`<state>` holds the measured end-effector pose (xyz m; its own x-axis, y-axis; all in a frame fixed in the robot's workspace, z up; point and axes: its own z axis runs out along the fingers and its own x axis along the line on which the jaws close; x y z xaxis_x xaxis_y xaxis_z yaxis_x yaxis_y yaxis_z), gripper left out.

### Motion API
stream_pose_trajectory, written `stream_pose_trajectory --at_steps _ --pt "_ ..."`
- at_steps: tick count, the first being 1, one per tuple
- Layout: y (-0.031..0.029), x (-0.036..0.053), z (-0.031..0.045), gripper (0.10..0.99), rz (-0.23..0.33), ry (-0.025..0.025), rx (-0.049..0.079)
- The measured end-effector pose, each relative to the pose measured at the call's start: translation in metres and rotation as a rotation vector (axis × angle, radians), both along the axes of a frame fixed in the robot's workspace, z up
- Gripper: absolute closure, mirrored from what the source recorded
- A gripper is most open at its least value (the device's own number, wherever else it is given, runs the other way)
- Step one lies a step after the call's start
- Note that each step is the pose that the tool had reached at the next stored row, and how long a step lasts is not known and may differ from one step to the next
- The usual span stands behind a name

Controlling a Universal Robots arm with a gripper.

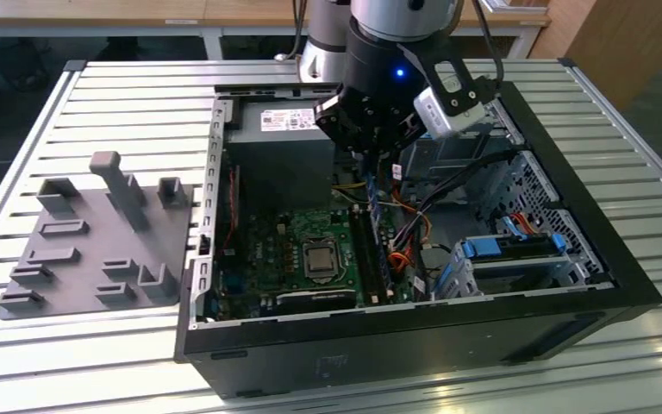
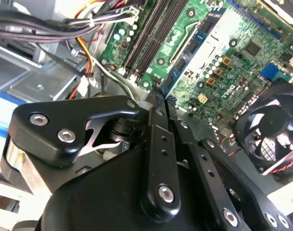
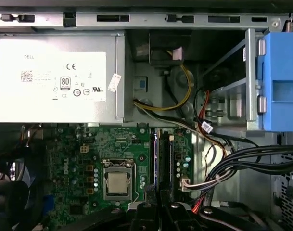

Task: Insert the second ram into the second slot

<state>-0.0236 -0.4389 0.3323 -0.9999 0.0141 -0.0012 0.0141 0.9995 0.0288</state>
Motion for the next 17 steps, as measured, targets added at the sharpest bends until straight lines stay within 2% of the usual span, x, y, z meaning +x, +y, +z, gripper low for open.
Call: stream_pose_trajectory --at_steps 3,5,8,17 --pt "-0.0064 0.0 -0.0013 0.949 -0.004 0.0009 0.0" --pt "-0.0099 0.0 -0.002 0.949 -0.004 0.0044 0.0" --pt "-0.0114 0.0008 -0.0071 0.949 -0.004 0.0087 0.0" --pt "-0.0116 0.0025 -0.0236 0.949 -0.004 0.0088 0.0"
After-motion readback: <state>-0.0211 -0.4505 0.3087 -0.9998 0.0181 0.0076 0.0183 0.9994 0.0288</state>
